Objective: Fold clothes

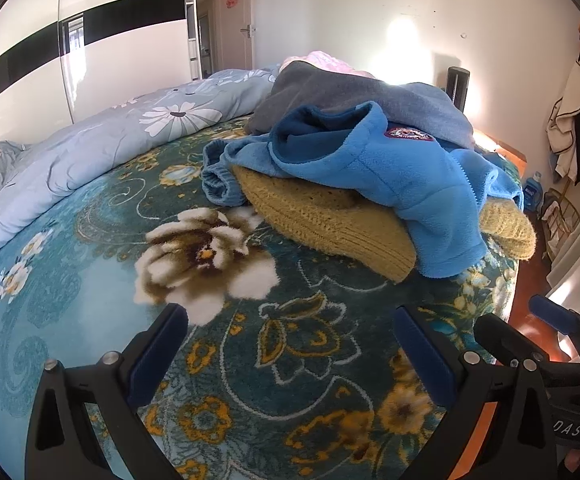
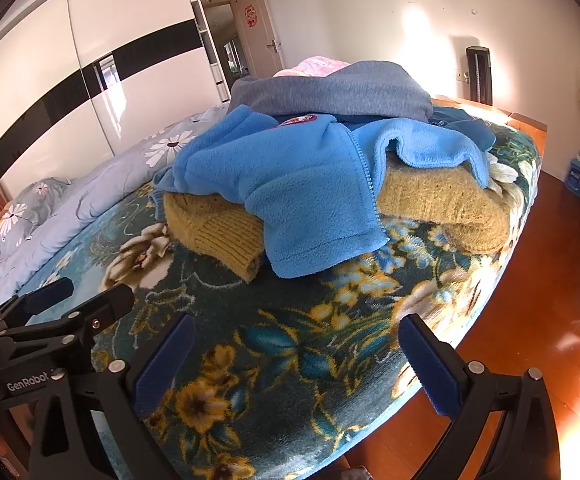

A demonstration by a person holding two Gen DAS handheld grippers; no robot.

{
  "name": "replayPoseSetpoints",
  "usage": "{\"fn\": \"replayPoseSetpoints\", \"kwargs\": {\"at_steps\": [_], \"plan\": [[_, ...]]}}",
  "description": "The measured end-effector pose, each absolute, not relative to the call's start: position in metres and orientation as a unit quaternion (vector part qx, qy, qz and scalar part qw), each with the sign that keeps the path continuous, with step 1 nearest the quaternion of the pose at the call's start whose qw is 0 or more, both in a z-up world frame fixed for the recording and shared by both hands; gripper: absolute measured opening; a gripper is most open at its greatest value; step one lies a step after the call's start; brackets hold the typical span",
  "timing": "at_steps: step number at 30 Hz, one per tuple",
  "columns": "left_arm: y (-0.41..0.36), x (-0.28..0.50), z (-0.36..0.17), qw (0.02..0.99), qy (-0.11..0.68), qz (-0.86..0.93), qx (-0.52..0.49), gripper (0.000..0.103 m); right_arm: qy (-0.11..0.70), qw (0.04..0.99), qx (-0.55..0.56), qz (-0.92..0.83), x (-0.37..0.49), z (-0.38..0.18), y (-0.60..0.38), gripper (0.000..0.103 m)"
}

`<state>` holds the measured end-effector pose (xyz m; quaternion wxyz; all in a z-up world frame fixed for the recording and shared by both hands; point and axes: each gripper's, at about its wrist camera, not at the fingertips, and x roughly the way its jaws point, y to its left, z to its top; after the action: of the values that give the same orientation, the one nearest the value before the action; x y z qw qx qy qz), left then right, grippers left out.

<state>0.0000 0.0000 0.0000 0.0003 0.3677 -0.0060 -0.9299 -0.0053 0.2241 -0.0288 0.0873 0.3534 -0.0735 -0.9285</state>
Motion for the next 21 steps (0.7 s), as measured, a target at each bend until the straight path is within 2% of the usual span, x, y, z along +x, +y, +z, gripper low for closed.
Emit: {"fn": "replayPoseSetpoints", "kwargs": {"at_steps": [21], "plan": [[-0.0069, 0.0030, 0.0003, -0.002, 0.018, -0.927, 0.374, 0.103, -0.069, 0.094, 0.353, -0.928, -0.0005, -0.0269, 0.2203, 0.103]]}}
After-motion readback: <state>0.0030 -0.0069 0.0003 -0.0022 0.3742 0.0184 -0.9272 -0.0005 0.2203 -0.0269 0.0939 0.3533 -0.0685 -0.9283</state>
